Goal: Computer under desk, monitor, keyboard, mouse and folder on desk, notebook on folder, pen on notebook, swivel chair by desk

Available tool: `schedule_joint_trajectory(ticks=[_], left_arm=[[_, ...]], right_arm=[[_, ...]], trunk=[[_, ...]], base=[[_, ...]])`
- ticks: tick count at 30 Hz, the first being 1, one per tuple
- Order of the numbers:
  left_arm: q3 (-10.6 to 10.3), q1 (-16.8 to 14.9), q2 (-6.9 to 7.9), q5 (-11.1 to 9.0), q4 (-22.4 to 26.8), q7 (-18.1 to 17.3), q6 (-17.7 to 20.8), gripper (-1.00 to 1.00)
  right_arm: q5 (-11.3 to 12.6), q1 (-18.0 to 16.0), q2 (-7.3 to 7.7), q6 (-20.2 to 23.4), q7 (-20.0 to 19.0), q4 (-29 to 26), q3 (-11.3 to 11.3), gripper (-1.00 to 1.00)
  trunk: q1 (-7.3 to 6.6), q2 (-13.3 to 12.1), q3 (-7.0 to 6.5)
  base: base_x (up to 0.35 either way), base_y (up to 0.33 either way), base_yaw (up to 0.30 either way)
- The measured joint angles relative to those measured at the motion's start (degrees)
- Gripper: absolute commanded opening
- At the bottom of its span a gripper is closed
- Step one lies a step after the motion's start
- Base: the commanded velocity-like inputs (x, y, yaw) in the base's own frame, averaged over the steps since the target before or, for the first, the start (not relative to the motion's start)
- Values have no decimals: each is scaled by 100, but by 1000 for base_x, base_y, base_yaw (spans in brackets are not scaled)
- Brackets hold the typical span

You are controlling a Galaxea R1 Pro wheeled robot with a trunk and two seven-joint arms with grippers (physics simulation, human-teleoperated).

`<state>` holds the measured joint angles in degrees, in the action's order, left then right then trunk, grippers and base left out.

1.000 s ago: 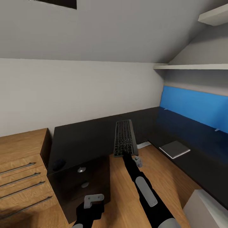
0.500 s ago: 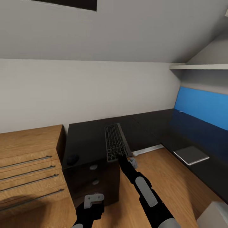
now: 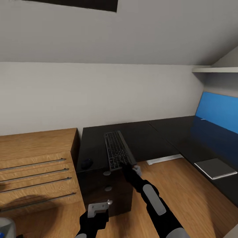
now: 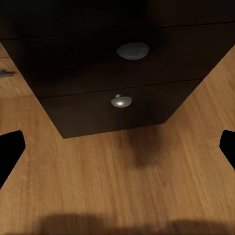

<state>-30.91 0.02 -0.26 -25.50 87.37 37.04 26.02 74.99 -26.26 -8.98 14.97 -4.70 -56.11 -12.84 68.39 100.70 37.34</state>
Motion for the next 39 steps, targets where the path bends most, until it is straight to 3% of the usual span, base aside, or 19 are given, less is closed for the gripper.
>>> schedule_joint_trajectory(ticks=[7, 16, 24, 39], left_arm=[[1, 0, 1, 0, 8, 0, 0, 100], [1, 0, 6, 2, 9, 1, -1, 100], [14, 0, -8, 1, 98, -5, 5, 100], [8, -1, -29, -1, 131, 0, 6, 100]], right_arm=[[269, 0, 57, -4, -274, 6, -5, -100], [573, 1, 51, -44, -319, 34, -3, -100], [671, 1, 68, -57, -309, 131, -2, -100], [750, 0, 130, 2, -328, 63, -12, -100]], trunk=[[0, 0, 0], [-1, 0, 0], [0, 0, 0], [328, 601, 268]], base=[[0, 0, 9], [26, 110, 0], [14, 45, 0], [0, 0, 0]])
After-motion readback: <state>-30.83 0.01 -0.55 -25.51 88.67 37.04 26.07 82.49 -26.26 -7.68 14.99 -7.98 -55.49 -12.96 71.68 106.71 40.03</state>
